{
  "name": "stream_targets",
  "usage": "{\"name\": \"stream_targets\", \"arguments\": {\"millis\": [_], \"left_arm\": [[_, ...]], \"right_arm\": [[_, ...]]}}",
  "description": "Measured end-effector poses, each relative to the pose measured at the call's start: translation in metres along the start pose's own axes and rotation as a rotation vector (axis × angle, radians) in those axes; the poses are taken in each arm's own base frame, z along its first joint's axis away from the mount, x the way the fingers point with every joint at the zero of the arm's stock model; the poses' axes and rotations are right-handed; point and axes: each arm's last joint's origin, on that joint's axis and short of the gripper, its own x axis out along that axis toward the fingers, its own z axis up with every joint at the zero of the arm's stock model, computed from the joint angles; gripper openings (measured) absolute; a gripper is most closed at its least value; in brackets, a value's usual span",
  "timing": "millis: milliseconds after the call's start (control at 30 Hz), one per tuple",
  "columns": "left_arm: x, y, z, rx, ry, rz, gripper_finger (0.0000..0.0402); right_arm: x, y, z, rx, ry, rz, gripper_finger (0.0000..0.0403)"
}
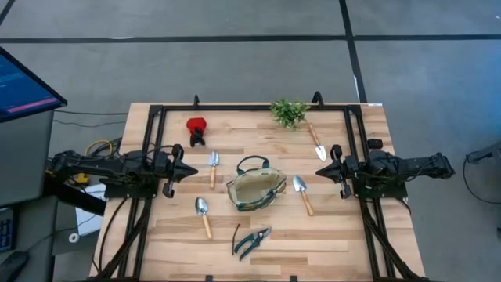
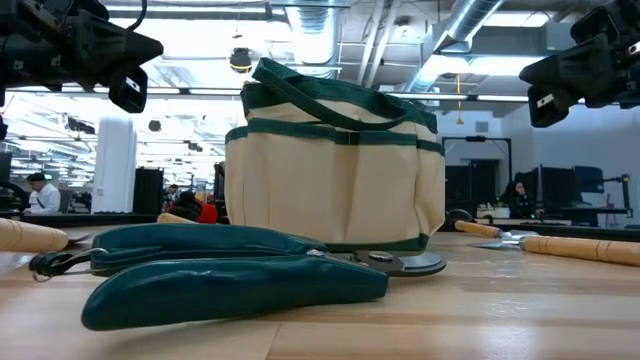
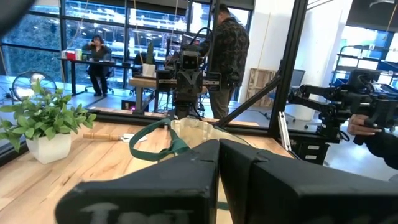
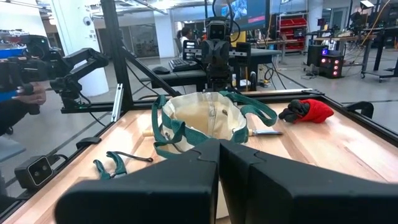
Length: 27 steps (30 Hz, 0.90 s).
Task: Pick & Place Garden tools in Gardening bag
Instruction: Put the green scissors into the gardening bag
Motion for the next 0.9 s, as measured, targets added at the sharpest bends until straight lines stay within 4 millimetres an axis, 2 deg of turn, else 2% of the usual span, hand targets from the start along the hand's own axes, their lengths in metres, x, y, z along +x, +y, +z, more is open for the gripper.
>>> {"name": "stream_targets", "arguments": {"millis": [200, 367, 533, 700, 900], "left_arm": [[0.001, 0.000, -0.001, -0.004, 0.007, 0.005, 0.0001], [0.001, 0.000, 0.001, -0.080, -0.009, -0.001, 0.0001], [0.005, -0.002, 0.011, -0.073, -0.033, -0.007, 0.0001], [0.019, -0.008, 0.023, -0.049, 0.037, -0.023, 0.0001], [0.047, -0.021, 0.025, -0.025, 0.182, -0.025, 0.0001]], "right_arm": [[0.000, 0.000, 0.000, 0.000, 0.000, -0.003, 0.0000], [0.000, 0.000, 0.000, 0.015, -0.001, -0.005, 0.0000], [0.000, -0.001, 0.000, 0.022, -0.003, -0.026, 0.0000], [0.000, -0.002, 0.000, 0.087, -0.009, -0.070, 0.0000], [0.000, -0.002, 0.000, 0.085, -0.010, -0.079, 0.0000]]}}
